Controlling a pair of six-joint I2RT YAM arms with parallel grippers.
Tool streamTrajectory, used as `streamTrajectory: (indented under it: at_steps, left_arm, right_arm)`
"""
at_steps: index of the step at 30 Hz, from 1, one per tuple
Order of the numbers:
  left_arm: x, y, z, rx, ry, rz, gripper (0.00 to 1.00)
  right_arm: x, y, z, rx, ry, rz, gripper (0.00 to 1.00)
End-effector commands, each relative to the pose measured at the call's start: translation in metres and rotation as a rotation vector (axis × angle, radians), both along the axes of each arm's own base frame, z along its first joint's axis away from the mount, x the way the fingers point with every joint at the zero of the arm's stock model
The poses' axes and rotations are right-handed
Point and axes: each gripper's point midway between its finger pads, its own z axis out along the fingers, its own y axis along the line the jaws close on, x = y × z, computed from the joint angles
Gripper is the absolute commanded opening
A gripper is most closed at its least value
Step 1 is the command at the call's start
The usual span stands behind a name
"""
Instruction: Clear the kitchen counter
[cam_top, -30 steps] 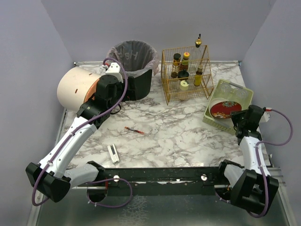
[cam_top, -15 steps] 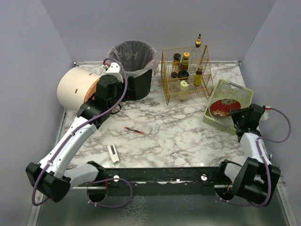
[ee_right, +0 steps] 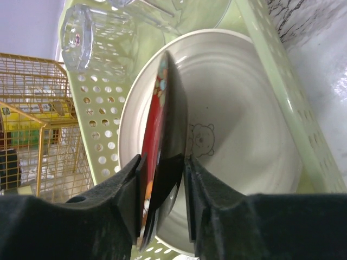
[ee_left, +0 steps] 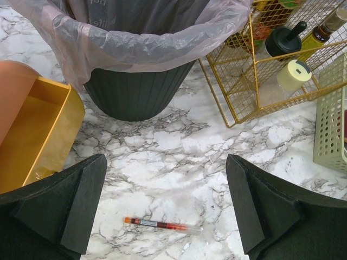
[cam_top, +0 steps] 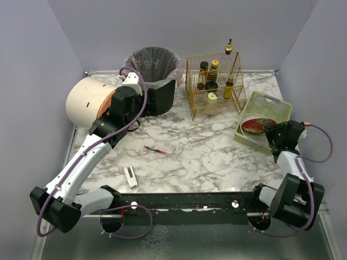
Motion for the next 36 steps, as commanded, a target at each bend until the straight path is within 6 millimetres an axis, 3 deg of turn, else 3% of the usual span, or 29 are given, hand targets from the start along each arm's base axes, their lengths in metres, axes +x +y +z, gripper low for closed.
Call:
streamTrajectory:
  at_steps: [1,12,25,36]
  left_arm:
    - [-0.001,-0.003,0.0,-0.023,-0.001,-0.012,0.99]
    - [0.0,-0.004,-0.001,-0.026,0.003,-0.017,0.99]
    - [0.0,-0.007,-0.002,-0.034,0.007,-0.025,0.99]
    - [0.002,-0.009,-0.002,-0.036,0.008,-0.032,0.99]
  right_arm:
    - [0.007,0.002,0.007,-0.014,-0.048,0.042,0.42]
    - [0.001,0.001,-0.003,-0.046,0.019,0.07,0.61]
    - [0.005,0.028,-0.014,0.037,0.056,0.238,0.88]
    - [0.006,0.028,-0.001,0.001,0.063,0.276,0.97]
